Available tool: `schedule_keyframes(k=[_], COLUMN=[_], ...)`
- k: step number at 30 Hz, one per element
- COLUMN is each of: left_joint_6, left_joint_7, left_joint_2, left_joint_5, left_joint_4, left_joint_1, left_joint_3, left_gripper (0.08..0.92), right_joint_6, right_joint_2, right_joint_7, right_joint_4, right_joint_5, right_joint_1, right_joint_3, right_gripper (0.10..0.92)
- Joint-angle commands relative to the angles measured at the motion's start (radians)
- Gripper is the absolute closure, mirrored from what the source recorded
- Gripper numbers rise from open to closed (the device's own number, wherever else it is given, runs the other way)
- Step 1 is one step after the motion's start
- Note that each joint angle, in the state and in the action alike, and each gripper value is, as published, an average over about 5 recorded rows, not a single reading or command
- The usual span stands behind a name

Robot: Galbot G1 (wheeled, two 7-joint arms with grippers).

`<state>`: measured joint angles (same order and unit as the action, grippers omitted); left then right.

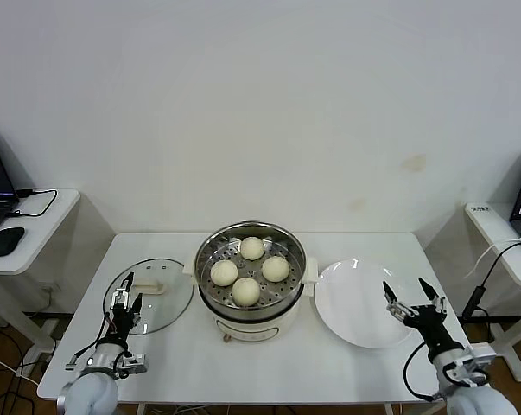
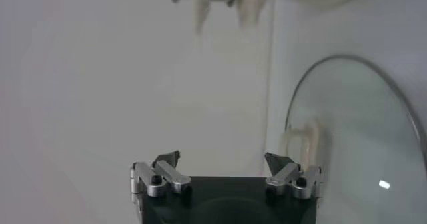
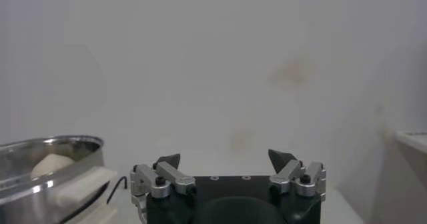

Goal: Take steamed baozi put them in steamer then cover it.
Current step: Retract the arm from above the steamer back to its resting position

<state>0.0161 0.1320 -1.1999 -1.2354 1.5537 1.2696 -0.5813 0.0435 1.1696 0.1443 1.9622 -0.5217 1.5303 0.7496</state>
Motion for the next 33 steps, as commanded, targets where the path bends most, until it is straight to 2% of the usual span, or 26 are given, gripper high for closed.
schedule_keyframes(k=[1,18,33], left_joint_6=[0.0,0.003,-0.001], left_joint_7=[0.015,0.027,0.04], left_joint_2=[0.018,0.007,0.004], left_joint_5=[-0.076,-0.061,-0.054], left_joint_4=[-0.122,-0.268,-0.343], left_joint_1=[-0.073,-0.182,-0.253], left_joint_3=[0.027,0.056,0.062], left_gripper=[0.177,0.177,0.177], right_joint_6=[-0.001,-0.007,-0.007], right_joint_2=[0.027,0.029,0.034], right_joint_7=[-0.004,-0.001,0.003], right_joint_4=[0.014,-0.004,-0.014], right_joint_5=[0.012,0.019,0.031], right_joint_1=[0.035,0.032,0.029], right_joint_3=[0.015,0.03,0.038], right_gripper=[0.203,0.203,0.203])
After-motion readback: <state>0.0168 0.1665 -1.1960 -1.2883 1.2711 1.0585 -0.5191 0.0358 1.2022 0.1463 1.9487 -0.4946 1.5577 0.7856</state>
